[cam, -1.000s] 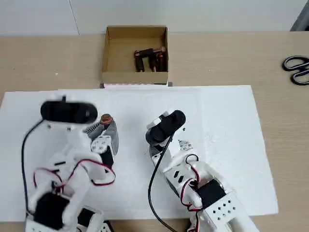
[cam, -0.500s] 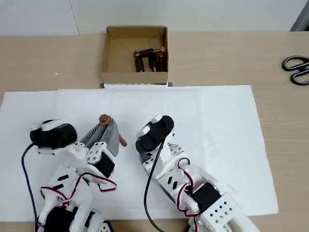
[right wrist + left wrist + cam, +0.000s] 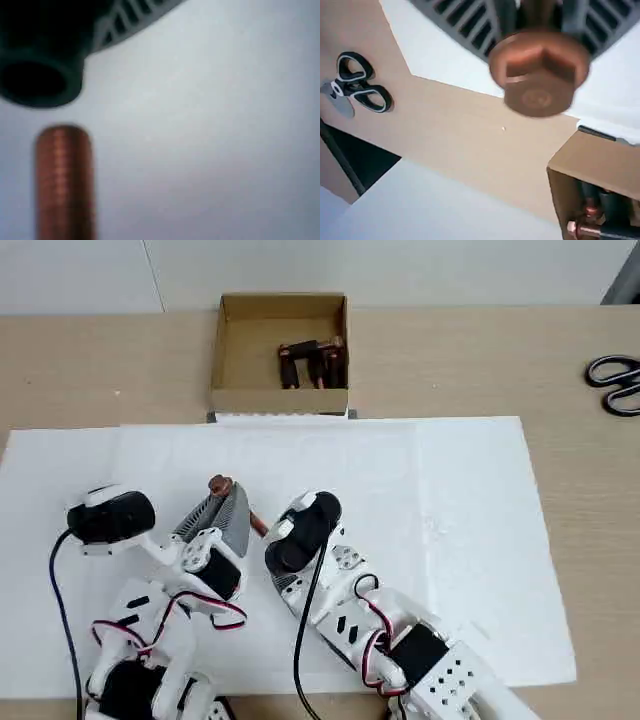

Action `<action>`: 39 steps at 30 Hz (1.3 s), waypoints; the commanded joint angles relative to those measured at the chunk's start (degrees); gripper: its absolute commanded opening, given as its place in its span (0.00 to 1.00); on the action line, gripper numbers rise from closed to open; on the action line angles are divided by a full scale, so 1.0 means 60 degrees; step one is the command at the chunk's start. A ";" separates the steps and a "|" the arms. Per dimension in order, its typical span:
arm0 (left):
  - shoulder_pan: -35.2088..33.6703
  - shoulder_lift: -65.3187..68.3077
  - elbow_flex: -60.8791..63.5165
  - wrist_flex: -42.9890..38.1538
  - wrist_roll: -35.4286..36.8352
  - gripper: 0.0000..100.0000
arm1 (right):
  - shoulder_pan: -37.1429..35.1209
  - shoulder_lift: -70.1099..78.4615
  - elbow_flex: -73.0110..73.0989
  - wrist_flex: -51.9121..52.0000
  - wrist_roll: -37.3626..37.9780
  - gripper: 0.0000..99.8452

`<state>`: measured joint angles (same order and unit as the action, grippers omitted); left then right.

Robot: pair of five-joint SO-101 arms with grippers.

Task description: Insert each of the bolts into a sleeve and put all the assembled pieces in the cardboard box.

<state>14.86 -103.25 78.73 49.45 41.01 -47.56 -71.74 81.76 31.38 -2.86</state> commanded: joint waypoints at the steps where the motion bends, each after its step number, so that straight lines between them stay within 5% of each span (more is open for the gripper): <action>1: 0.0015 -0.0103 0.0037 -0.0308 0.0073 0.01 | -0.0095 -0.0286 -0.0234 -0.0198 -0.0015 0.00; 39: 0.0864 -0.0073 0.0007 0.0601 -0.0059 0.01 | -0.0344 -0.2293 0.0073 0.1092 0.0000 0.00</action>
<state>19.78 -103.34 80.40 52.35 41.45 -49.23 -84.57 83.60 38.24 -2.86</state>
